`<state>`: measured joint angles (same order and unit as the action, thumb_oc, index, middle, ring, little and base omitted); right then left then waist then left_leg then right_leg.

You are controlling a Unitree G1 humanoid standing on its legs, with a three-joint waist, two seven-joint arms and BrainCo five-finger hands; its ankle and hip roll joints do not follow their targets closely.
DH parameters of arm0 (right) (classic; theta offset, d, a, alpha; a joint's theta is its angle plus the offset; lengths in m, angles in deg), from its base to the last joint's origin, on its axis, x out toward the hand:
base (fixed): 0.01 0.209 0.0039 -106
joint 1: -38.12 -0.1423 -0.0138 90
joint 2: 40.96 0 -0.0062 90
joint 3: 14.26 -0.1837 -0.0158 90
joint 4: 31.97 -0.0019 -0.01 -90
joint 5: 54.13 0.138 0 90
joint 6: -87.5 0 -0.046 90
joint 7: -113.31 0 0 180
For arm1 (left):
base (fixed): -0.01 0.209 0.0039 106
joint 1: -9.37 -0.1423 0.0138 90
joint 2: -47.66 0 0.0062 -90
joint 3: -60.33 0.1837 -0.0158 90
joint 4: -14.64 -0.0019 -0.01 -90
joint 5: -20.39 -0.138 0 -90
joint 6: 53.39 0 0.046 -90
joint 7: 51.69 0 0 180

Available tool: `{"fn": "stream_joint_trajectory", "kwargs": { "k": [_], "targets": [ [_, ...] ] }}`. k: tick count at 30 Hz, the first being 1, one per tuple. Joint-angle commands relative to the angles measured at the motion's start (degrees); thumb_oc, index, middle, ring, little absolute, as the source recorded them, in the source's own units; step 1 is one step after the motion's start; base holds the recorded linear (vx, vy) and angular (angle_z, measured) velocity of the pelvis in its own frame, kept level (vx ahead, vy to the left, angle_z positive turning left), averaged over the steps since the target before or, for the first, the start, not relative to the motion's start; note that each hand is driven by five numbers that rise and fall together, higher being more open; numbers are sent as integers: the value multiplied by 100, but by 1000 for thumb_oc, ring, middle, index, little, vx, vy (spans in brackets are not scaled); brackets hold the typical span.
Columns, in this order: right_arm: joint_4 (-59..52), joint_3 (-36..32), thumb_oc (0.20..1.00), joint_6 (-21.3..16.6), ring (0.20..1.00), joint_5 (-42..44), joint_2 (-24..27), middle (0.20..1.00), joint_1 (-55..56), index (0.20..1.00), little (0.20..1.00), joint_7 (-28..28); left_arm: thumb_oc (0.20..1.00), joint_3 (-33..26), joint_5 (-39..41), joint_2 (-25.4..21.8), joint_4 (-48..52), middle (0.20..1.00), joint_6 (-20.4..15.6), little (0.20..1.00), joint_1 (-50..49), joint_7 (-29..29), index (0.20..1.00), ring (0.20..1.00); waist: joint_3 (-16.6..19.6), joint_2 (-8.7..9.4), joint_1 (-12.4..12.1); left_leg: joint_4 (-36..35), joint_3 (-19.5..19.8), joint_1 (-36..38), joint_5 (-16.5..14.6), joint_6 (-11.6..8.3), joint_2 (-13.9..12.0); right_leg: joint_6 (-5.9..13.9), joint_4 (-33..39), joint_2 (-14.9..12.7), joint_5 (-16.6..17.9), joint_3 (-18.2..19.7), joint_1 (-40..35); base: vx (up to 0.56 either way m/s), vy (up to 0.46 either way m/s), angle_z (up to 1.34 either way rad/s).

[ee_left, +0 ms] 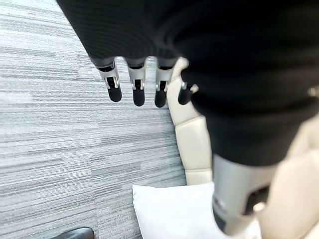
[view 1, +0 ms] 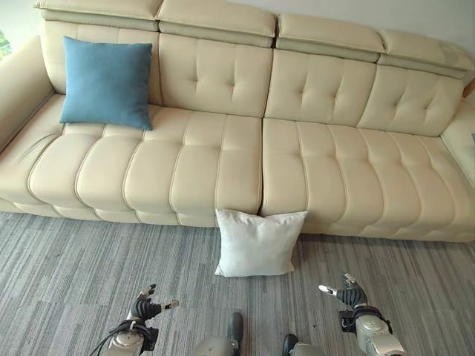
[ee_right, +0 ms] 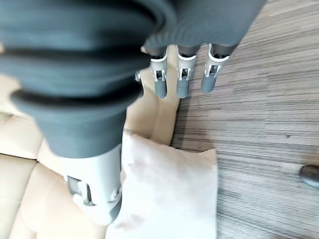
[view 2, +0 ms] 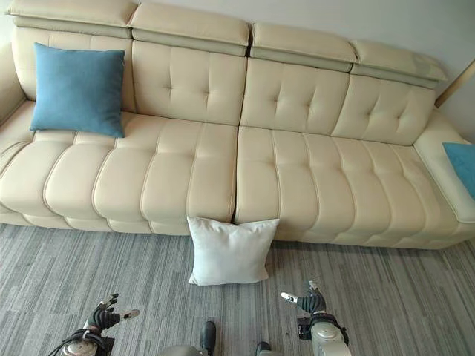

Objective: Pick up all the scattered cushions and arrange them neatly on the sofa.

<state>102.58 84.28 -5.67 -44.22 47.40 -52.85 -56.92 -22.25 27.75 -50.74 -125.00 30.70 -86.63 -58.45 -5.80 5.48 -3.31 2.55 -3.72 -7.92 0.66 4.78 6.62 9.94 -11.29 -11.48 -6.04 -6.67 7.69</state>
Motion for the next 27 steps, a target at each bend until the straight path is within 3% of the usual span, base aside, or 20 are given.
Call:
{"fn": "stream_joint_trajectory", "kwargs": {
  "k": [1, 4, 6, 7, 10, 12, 14, 15, 20, 24, 27],
  "targets": [
    [-83, 167, 1000, -62, 1000, -132, 330, 1000, -235, 1000, 1000, 65, 1000, -180, -58, -8, 22, 1000, -139, 1000, 35, -77, 1000, 1000, -195, -80, -30, 841, 554, -27, -975, -412, -415, 40, 692, 242, 929, -457, 557, 165, -34, -49],
    [-70, 192, 1000, -53, 1000, -144, 369, 1000, -238, 1000, 1000, 81, 1000, -168, -50, 35, -42, 1000, -133, 1000, 79, -109, 1000, 1000, -280, -121, 97, 772, 674, 234, -1027, -436, -444, 44, 696, 356, 896, -434, 707, 222, -67, -9],
    [-147, 190, 1000, -105, 1000, -173, 420, 1000, -177, 1000, 1000, 78, 1000, -130, -108, 84, -24, 1000, -168, 1000, 75, -131, 1000, 1000, -309, -24, 97, 660, 798, 442, -1063, -541, -394, 62, 728, 399, 948, -375, 578, 333, -202, 73],
    [-60, 181, 1000, -102, 1000, -200, 490, 1000, -213, 1000, 1000, 119, 1000, -67, -100, 159, -138, 1000, -148, 1000, 100, -112, 1000, 1000, -238, -45, 130, 467, 948, 551, -890, -714, -571, 10, 797, 421, 944, -552, 433, 311, -262, 68],
    [-62, 101, 1000, -135, 1000, -141, 588, 1000, -163, 1000, 1000, 172, 1000, 27, -106, 228, -211, 1000, -113, 1000, 222, -76, 1000, 1000, -199, -123, 208, 511, 1008, 470, -574, -935, -970, -175, 822, 585, 677, -780, 238, 217, -264, 101],
    [-37, 56, 1000, -134, 1000, -107, 633, 1000, -164, 1000, 1000, 194, 1000, 21, -67, 248, -165, 1000, -119, 1000, 253, -67, 1000, 1000, -223, -125, 232, 776, 870, 290, -454, -950, -1023, -237, 861, 605, 600, -816, 157, 58, -112, 43],
    [127, 3, 1000, -133, 1000, -42, 654, 1000, -271, 1000, 1000, 267, 1000, 26, 10, 286, -192, 1000, -113, 1000, 285, -82, 1000, 1000, -297, -71, 171, 825, 621, -230, -612, -859, -836, -270, 939, 602, 489, -783, -63, 77, 4, 25],
    [180, -6, 1000, -114, 1000, -106, 666, 1000, -291, 1000, 1000, 317, 1000, 9, -14, 255, -233, 1000, -85, 1000, 288, -100, 1000, 1000, -284, -71, 144, 719, 559, -523, -460, -867, -705, -250, 960, 610, 462, -771, -101, 124, 140, 8],
    [228, -8, 1000, -37, 1000, -246, 642, 1000, -336, 1000, 1000, 296, 1000, -89, 46, 139, -174, 1000, -104, 1000, 227, -92, 1000, 1000, -262, -91, 76, 693, 621, -462, -485, -802, -576, -242, 688, 584, 365, -519, -103, 112, 144, -38],
    [598, 52, 1000, 17, 1000, -285, 775, 1000, -722, 1000, 1000, 480, 1000, -204, 154, -193, -160, 1000, -176, 1000, 473, -249, 1000, 1000, -354, -7, -86, 987, 534, -701, -630, -677, -549, -258, 538, 523, 386, -405, 182, 33, 56, -11],
    [795, 122, 1000, 29, 1000, -226, 940, 1000, -1156, 1000, 1000, 688, 1000, -169, 395, -351, -38, 1000, -295, 1000, 835, -458, 1000, 1000, -568, -42, -102, 1178, 537, -1124, -649, -664, -524, -297, 304, 541, 384, -385, 699, -120, 8, -4]
  ]
}}
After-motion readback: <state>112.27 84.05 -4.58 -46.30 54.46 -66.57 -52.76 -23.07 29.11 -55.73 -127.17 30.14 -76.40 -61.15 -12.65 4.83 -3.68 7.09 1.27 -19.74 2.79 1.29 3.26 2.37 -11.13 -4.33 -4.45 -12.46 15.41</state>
